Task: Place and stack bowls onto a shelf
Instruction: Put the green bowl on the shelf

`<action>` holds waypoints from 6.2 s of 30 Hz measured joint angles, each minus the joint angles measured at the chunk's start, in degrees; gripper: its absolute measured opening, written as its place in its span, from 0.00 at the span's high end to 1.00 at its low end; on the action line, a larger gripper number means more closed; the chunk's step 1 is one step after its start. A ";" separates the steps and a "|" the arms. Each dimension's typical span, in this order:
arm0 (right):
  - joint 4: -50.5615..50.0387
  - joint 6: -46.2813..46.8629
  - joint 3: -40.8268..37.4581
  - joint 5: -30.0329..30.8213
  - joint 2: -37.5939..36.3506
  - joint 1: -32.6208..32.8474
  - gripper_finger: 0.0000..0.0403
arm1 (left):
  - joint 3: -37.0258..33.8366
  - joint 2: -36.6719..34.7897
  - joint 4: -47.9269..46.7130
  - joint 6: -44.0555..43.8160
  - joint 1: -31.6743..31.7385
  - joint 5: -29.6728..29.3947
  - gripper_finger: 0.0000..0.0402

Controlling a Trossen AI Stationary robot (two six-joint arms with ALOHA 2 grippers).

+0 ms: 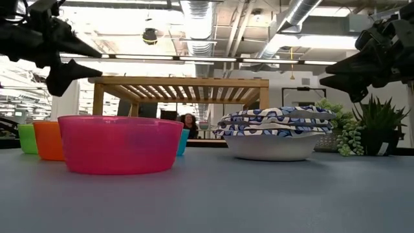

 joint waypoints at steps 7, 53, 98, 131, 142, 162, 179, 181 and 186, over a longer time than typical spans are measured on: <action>0.00 -0.08 -0.01 -0.01 0.01 -0.81 0.46 | 0.00 -0.02 6.33 -3.45 0.00 2.39 0.51; 0.28 29.04 -0.01 0.01 -0.01 -0.87 0.46 | 31.01 33.11 -24.99 -19.89 -0.07 30.23 0.51; 0.24 28.92 -0.02 -0.10 -0.01 -0.87 0.46 | 33.39 74.09 -41.07 4.08 -13.75 11.24 0.51; 0.22 28.97 -0.02 -0.12 0.01 -0.87 0.46 | 34.56 74.12 -39.41 1.46 -13.75 16.12 1.00; 0.23 28.96 -0.01 -0.12 -0.01 -0.86 0.46 | 44.00 74.10 -47.66 -2.81 -13.87 19.75 1.00; 0.24 28.97 -0.01 -0.10 -0.01 -0.85 0.46 | 72.86 74.10 -58.22 -11.84 -12.69 6.21 1.00; 0.24 28.99 -0.01 -0.08 -0.01 -0.86 0.46 | 82.79 74.10 -58.26 19.53 10.67 0.42 1.00; 0.24 28.98 -0.01 -0.08 0.00 -0.86 0.46 | 82.82 74.10 -58.26 23.30 15.00 2.01 1.00; 0.24 28.99 -0.01 -0.08 0.00 -0.87 0.46 | 82.82 74.42 -57.52 32.28 24.69 8.99 1.00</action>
